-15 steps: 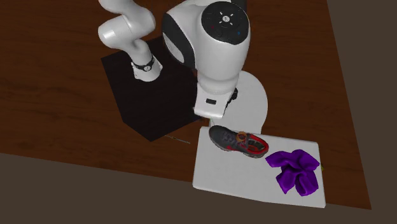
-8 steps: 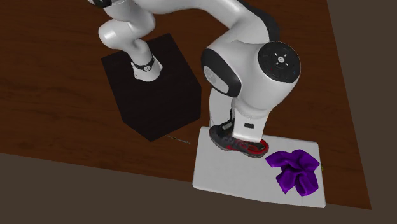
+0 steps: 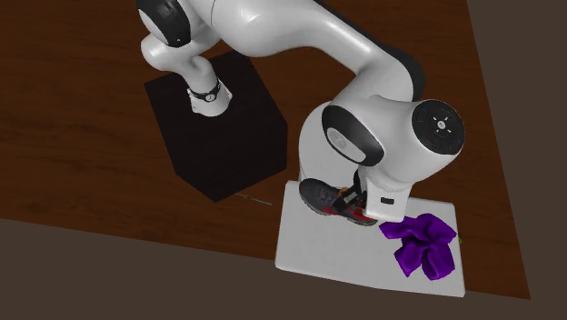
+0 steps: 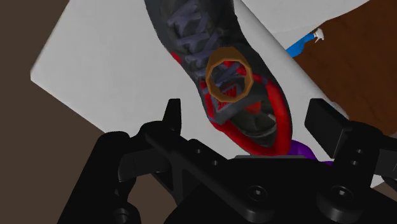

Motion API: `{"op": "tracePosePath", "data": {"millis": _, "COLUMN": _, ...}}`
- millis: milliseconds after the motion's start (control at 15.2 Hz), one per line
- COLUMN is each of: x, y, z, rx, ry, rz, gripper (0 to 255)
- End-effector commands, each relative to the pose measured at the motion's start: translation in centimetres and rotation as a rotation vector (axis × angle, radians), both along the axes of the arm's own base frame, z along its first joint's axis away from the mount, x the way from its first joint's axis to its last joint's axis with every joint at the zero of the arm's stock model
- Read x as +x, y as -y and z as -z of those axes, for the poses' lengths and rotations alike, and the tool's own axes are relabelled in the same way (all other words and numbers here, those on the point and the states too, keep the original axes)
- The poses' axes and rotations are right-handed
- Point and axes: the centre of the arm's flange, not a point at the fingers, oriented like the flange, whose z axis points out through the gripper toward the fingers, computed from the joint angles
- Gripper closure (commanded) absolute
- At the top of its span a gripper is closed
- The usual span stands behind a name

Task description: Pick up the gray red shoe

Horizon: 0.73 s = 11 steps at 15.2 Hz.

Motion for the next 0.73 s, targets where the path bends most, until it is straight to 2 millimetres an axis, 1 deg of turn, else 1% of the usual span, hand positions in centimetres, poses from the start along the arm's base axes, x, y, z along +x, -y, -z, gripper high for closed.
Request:
{"op": "tracePosePath", "data": {"millis": 0, "x": 0.1, "y": 0.0, "z": 0.9, "rx": 0.000, "ry": 0.000, "rz": 0.000, "gripper": 0}}
{"op": "tracePosePath", "data": {"millis": 132, "x": 0.1, "y": 0.0, "z": 2.0, "rx": 0.000, "ry": 0.000, "rz": 0.000, "gripper": 0}}
{"op": "tracePosePath", "data": {"millis": 198, "x": 0.1, "y": 0.0, "z": 2.8, "rx": 0.000, "ry": 0.000, "rz": 0.000, "gripper": 0}}
{"op": "tracePosePath", "data": {"millis": 330, "x": 0.1, "y": 0.0, "z": 2.8, "rx": 0.000, "ry": 0.000, "rz": 0.000, "gripper": 0}}
{"op": "tracePosePath", "data": {"millis": 396, "x": 0.2, "y": 0.1, "z": 2.9, "rx": 0.000, "ry": 0.000, "rz": 0.000, "gripper": 255}}
{"op": "tracePosePath", "data": {"millis": 660, "x": 0.2, "y": 0.1, "z": 2.9, "rx": 0.000, "ry": 0.000, "rz": 0.000, "gripper": 255}}
